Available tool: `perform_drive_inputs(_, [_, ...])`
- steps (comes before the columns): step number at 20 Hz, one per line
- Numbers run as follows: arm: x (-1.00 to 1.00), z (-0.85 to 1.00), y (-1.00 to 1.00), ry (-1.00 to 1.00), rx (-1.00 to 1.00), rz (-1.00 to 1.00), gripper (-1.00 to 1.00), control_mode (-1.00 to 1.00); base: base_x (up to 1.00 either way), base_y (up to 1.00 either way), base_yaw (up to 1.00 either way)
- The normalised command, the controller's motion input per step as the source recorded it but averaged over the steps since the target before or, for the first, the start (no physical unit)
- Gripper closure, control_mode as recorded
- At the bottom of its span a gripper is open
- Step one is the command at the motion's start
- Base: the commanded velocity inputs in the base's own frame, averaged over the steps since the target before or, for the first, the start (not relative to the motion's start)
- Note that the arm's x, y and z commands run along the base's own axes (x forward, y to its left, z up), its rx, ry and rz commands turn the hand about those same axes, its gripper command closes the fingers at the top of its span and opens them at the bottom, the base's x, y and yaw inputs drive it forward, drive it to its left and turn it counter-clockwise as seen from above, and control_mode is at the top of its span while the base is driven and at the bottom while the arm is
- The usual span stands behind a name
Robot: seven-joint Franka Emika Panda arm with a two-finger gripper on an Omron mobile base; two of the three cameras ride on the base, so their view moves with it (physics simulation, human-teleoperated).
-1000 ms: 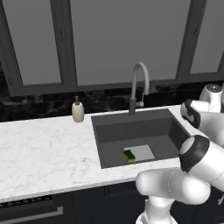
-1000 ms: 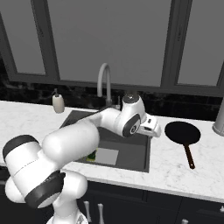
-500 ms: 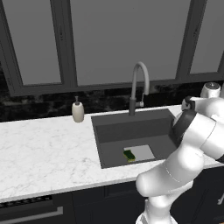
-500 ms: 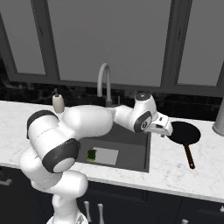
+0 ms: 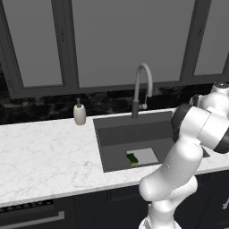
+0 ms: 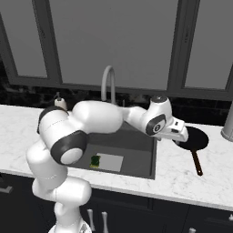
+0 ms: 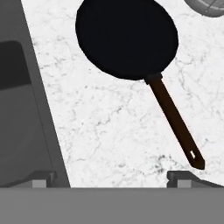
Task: Pick the pan and sponge and place them into the sink. Then turn on the water.
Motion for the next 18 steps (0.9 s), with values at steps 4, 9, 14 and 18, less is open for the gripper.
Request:
perform_drive_inputs(4, [0.01, -0.05, -0.26, 0.15, -0.08, 0.00, -1.00, -1.00, 0.00, 0.00, 0.00])
perform_drive_inputs(9, [0.03, -0.10, -0.40, 0.10, -0.03, 0.00, -1.00, -1.00, 0.00, 0.00, 0.00])
perform_drive_inputs(14, [0.01, -0.08, -0.37, 0.05, 0.02, 0.04, -1.00, -1.00, 0.00, 0.00, 0.00])
perform_drive_inputs(18, [0.07, -0.13, -0.34, 0.05, 0.05, 0.03, -1.00, -1.00, 0.00, 0.00, 0.00])
